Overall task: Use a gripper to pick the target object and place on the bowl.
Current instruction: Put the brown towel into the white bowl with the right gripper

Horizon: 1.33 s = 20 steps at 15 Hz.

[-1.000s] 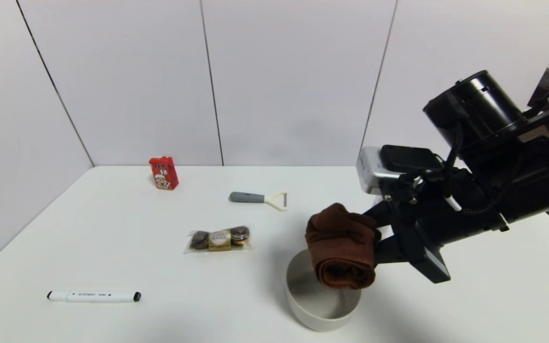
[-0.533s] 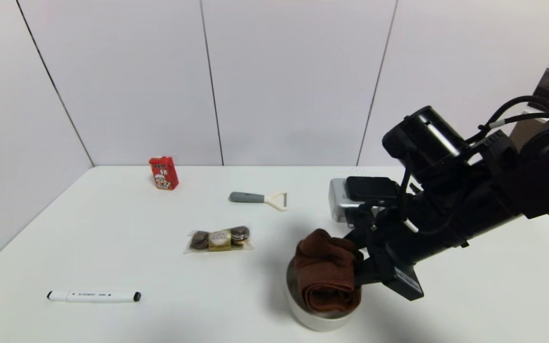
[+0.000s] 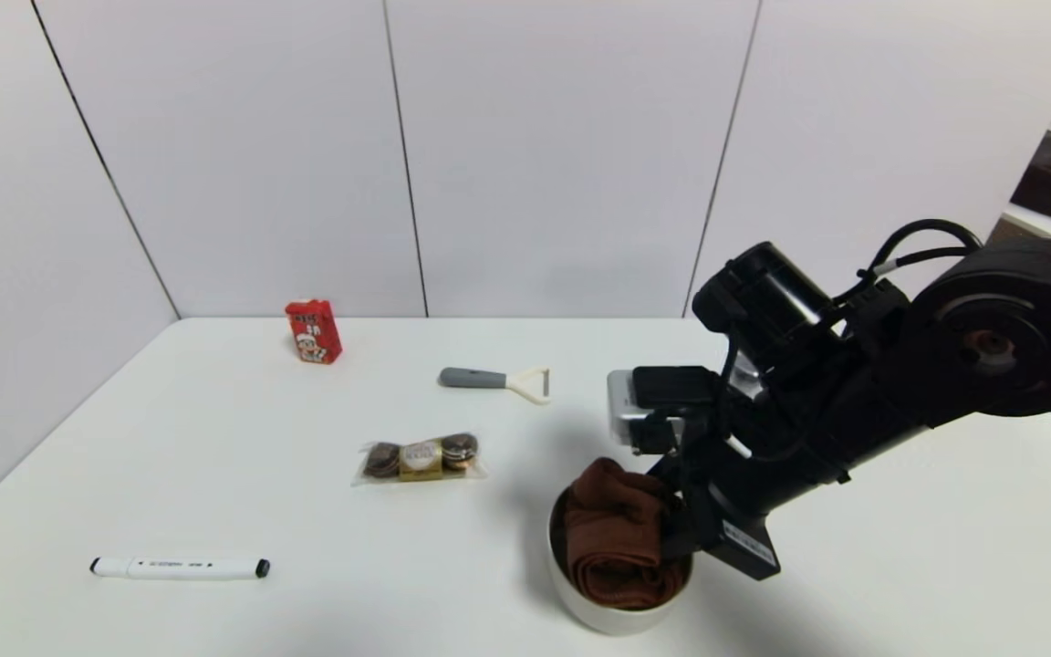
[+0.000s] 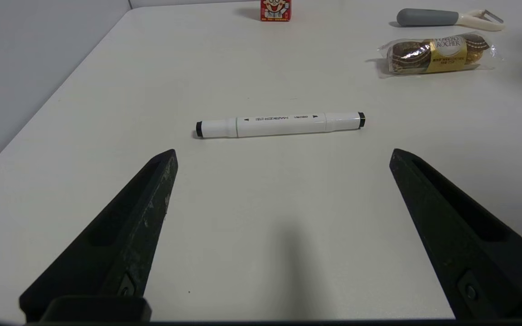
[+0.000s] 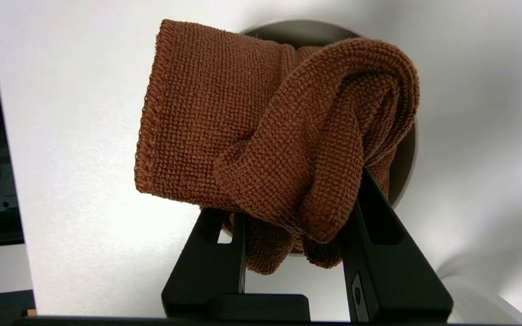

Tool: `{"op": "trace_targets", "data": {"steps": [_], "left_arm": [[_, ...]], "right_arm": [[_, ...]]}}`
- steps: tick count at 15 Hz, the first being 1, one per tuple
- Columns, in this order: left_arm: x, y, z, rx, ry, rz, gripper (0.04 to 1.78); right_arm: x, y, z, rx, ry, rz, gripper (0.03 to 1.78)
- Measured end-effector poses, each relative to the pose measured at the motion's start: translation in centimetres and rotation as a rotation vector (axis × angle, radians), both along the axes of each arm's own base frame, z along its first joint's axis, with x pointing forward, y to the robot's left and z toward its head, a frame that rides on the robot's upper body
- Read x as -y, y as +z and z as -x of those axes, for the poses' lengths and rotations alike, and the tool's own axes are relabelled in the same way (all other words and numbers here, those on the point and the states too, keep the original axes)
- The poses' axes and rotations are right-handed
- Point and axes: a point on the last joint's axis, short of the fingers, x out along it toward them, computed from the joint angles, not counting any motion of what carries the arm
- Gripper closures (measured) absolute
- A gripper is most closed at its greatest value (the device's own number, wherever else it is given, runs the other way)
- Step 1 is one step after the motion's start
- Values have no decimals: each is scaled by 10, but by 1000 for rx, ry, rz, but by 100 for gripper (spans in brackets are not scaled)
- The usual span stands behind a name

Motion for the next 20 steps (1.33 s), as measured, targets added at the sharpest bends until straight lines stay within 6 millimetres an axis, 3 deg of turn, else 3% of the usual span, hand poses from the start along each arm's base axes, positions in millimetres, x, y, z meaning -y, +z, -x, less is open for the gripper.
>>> {"op": "trace_targets", "data": {"steps": [7, 10, 13, 20], "left_arm": [[0, 0, 0, 0, 0, 1, 13], [0, 0, 0, 0, 0, 1, 13], [0, 0, 0, 0, 0, 1, 13], [0, 0, 0, 0, 0, 0, 13]], "right_arm": [[-4, -6, -4, -11, 1, 16, 123], [-5, -6, -5, -8, 2, 14, 86], [-5, -5, -5, -4, 5, 15, 62], [4, 13, 3, 45, -3, -17, 31]]}}
